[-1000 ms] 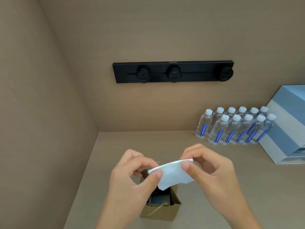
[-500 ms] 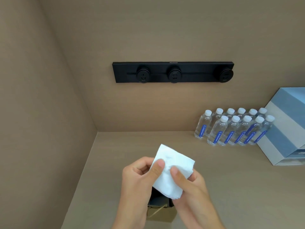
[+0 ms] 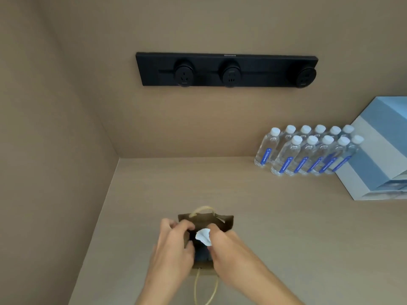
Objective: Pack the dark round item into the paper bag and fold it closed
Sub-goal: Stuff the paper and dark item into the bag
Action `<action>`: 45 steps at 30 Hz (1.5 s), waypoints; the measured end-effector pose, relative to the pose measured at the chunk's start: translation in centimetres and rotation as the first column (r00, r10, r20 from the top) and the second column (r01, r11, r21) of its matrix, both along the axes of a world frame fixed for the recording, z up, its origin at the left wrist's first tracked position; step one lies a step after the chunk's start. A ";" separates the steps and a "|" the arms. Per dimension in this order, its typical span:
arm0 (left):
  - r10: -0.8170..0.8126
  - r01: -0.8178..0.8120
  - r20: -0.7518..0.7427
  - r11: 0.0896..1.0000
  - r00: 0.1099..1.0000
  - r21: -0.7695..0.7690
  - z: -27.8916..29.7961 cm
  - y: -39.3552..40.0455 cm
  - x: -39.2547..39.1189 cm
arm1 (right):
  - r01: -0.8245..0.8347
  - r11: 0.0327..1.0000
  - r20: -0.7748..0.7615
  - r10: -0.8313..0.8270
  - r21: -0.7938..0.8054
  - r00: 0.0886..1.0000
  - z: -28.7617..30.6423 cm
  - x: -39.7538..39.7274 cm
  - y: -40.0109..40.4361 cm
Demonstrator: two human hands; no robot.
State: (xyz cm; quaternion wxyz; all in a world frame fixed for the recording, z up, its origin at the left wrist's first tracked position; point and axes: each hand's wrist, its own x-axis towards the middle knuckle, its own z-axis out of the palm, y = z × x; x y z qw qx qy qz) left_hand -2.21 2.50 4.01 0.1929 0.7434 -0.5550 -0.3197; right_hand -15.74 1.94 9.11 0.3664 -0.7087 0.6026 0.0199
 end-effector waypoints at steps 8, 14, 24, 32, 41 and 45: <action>-0.058 0.069 -0.104 0.992 0.993 0.105 -0.4 1.6 1.4 | -0.051 0.971 -0.131 0.083 0.232 0.988 -1.6 -0.4 -3.2; -0.044 0.065 -0.163 0.990 0.986 0.127 -0.4 2.5 0.3 | -0.016 0.911 -0.127 0.075 0.411 0.989 -8.2 3.9 -4.8; -0.083 0.120 -0.246 0.983 0.966 0.142 -0.3 2.5 1.1 | -0.130 0.893 -0.104 0.192 0.430 0.976 -11.8 5.9 -4.8; -0.050 0.100 -0.321 0.985 0.946 0.143 -0.8 3.1 1.7 | -0.279 0.859 -0.191 0.388 0.430 0.902 -10.6 5.5 -4.7; -0.041 0.098 -0.378 0.986 0.925 0.132 -0.7 3.4 1.7 | -0.320 0.885 -0.348 0.434 0.339 0.831 -9.7 5.2 -4.2; -0.029 0.081 -0.379 0.989 0.925 0.120 -0.6 3.6 1.5 | -0.374 0.914 -0.509 0.401 0.159 0.762 -10.2 4.4 -3.7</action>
